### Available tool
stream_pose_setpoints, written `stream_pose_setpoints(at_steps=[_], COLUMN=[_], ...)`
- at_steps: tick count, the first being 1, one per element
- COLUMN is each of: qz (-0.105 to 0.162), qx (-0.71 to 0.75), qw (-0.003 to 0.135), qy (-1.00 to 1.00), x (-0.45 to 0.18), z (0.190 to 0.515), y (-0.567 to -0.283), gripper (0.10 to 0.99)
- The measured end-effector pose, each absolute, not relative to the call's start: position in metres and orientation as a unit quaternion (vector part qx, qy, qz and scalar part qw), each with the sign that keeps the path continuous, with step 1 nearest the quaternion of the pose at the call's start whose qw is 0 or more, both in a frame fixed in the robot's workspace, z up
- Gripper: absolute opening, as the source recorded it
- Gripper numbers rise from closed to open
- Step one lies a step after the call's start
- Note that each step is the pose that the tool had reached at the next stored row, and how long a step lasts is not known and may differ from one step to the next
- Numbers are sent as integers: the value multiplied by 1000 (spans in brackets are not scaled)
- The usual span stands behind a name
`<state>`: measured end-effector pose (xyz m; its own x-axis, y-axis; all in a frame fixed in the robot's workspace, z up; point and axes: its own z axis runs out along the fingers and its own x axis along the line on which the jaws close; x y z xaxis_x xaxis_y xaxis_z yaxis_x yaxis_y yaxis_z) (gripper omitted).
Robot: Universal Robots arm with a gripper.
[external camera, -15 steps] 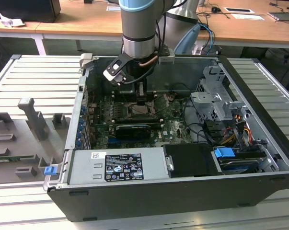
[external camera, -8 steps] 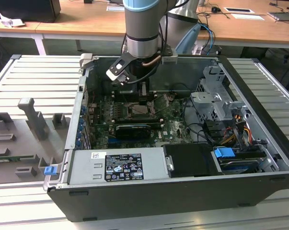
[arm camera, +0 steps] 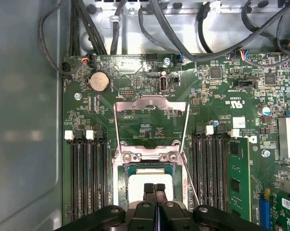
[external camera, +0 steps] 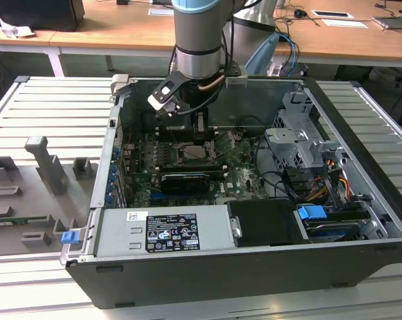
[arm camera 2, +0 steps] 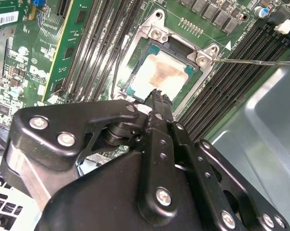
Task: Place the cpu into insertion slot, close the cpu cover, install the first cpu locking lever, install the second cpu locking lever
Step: 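Close the cpu cover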
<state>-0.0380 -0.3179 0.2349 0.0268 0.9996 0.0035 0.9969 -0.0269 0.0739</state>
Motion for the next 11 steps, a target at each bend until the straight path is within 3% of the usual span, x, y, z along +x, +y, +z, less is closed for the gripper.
stream_pose_setpoints(at_steps=[11], qz=[26], qx=[716], qw=[23], qy=[697], x=[-36], z=[240], y=[-318], gripper=[106])
